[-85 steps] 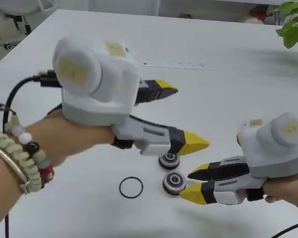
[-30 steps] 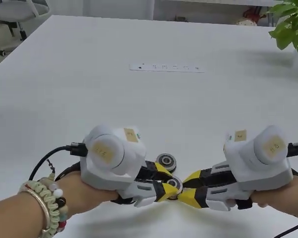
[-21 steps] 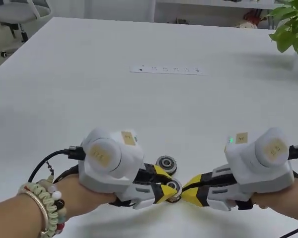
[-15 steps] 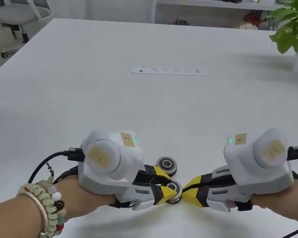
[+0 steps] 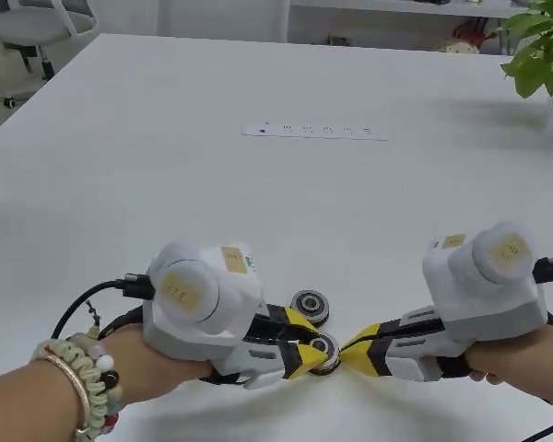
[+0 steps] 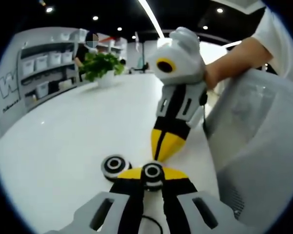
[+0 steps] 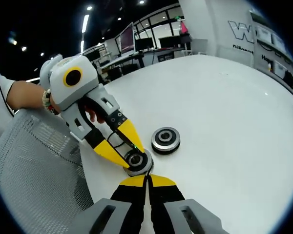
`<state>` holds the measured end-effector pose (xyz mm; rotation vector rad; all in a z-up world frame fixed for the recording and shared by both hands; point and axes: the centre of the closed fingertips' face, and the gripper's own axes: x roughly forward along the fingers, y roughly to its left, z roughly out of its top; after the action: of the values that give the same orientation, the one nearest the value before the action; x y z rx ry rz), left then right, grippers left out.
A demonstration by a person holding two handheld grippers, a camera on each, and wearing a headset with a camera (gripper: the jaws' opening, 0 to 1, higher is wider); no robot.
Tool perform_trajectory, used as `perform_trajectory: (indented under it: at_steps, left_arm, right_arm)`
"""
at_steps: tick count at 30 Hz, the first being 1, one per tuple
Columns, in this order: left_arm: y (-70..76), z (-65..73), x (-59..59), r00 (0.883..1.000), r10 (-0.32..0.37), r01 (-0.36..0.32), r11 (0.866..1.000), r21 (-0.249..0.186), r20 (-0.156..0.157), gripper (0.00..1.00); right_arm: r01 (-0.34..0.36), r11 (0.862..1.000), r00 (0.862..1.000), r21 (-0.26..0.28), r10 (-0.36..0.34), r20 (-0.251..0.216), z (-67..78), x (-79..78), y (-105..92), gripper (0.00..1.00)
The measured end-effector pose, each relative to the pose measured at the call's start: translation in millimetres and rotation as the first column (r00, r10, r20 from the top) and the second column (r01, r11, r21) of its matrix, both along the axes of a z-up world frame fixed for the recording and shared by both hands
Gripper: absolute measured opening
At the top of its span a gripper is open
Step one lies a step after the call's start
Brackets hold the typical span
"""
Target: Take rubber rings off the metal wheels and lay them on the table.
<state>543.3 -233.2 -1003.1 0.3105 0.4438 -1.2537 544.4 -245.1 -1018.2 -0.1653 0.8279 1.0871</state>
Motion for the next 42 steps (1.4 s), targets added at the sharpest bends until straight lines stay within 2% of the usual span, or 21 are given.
perform_trajectory:
  at_steps: [2,3,4,9,11,12,14,16,22,28,42]
  left_arm:
    - [0.5,0.0,0.2,1.000,0.000,0.000,1.000,0.001,0.000,0.14]
    - [0.6,-0.1,0.2,1.000,0.001,-0.001,1.000,0.000,-0.001,0.14]
    - [0.6,-0.1,0.1,1.000,0.001,-0.001,1.000,0.000,0.000,0.14]
    - [0.0,-0.1,-1.0,1.000,-0.002,0.002,1.000,0.002,0.002,0.14]
    - [-0.1,-0.3,-1.1,1.000,-0.001,0.001,1.000,-0.001,0.003,0.14]
    - [-0.2,-0.3,-1.1,1.000,0.000,0.000,1.000,-0.003,0.004,0.14]
    - [-0.3,0.0,-1.1,1.000,0.001,-0.001,1.000,-0.004,0.006,0.14]
    - [0.2,-0.1,-0.7,1.000,0.002,-0.002,1.000,-0.005,0.009,0.14]
    - [0.0,-0.1,-0.2,1.000,0.005,-0.005,1.000,-0.007,0.010,0.14]
    - [0.1,-0.3,-0.4,1.000,0.005,-0.005,1.000,-0.013,0.012,0.14]
    - [-0.2,-0.2,-1.0,1.000,0.005,-0.005,1.000,-0.017,0.022,0.14]
  right_arm:
    - [0.078,0.995,0.995,0.063,-0.073,-0.075,6.3,1.7,1.6,0.00]
    - [0.099,0.992,0.990,0.073,-0.091,-0.104,7.5,2.5,0.4,0.00]
    - [0.103,0.992,0.989,0.075,-0.094,-0.115,7.4,2.4,0.1,0.00]
    - [0.106,0.992,0.987,0.075,-0.096,-0.128,6.9,-1.1,2.2,0.00]
    - [0.056,0.997,0.996,0.057,-0.052,-0.067,6.9,-0.2,1.6,0.00]
    - [0.053,0.997,0.997,0.053,-0.050,-0.058,7.2,-0.6,3.5,0.00]
    - [0.069,0.997,0.995,0.042,-0.066,-0.073,6.3,-0.2,3.7,0.00]
    - [0.105,0.993,0.989,0.053,-0.099,-0.110,6.1,1.9,2.4,0.00]
    - [0.106,0.994,0.990,0.028,-0.103,-0.100,6.4,0.9,3.5,0.00]
    - [0.182,0.981,0.966,0.066,-0.166,-0.197,6.7,2.5,1.4,0.00]
    - [0.216,0.972,0.950,0.090,-0.188,-0.249,9.8,0.3,5.2,0.00]
